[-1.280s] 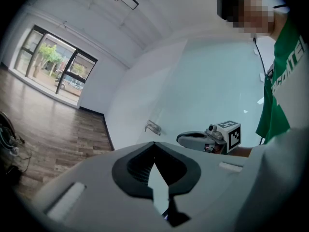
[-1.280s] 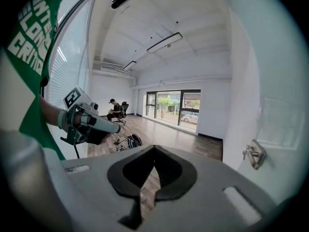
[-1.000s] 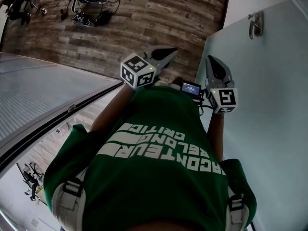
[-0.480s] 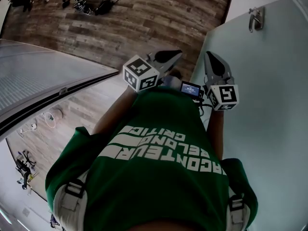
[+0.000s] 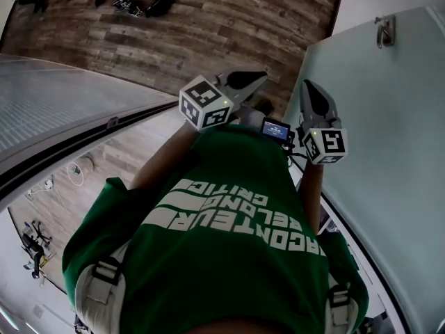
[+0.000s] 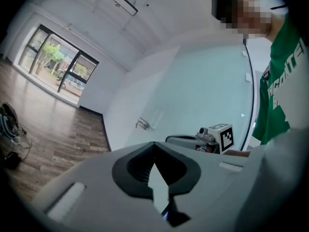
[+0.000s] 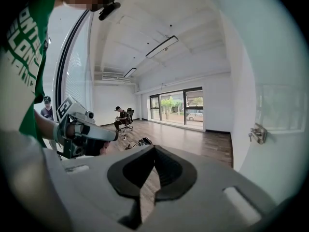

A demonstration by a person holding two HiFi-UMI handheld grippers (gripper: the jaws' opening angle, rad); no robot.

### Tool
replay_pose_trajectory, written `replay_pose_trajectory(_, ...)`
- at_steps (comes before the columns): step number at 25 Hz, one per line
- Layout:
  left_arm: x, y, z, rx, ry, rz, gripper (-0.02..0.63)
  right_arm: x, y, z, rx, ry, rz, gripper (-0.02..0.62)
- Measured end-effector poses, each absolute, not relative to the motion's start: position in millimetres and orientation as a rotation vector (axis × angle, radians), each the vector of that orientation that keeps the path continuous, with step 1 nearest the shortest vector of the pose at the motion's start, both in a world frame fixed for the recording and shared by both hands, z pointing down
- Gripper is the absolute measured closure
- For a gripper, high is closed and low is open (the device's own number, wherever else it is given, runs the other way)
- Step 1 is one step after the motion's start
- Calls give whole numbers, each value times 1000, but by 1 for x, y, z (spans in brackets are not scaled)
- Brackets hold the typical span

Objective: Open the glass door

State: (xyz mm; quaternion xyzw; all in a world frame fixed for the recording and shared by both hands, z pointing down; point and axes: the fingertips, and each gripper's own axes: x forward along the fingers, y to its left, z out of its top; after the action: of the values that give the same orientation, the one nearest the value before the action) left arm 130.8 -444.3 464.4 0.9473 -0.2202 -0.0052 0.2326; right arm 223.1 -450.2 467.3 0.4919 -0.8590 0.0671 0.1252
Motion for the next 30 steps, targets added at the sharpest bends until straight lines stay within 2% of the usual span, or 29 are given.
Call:
replay_pose_trajectory(5,91,-424,469,2612,-593,-11,591,180,-422,477,1414,-2486,200,603)
replay_pose_trajectory(11,84,-403,475,2607,-583,-22,591,183,-394,479,1453,-2464,226,601)
replay_pose_trajectory(22,146,-386,465,2570,-649,-110,591,227,-387,469,1337,-2503,164,603)
replay_pose_trajectory(30,194,-371,464,2596,-601,-23,591,278,-368,481,1396,-2483,243,603)
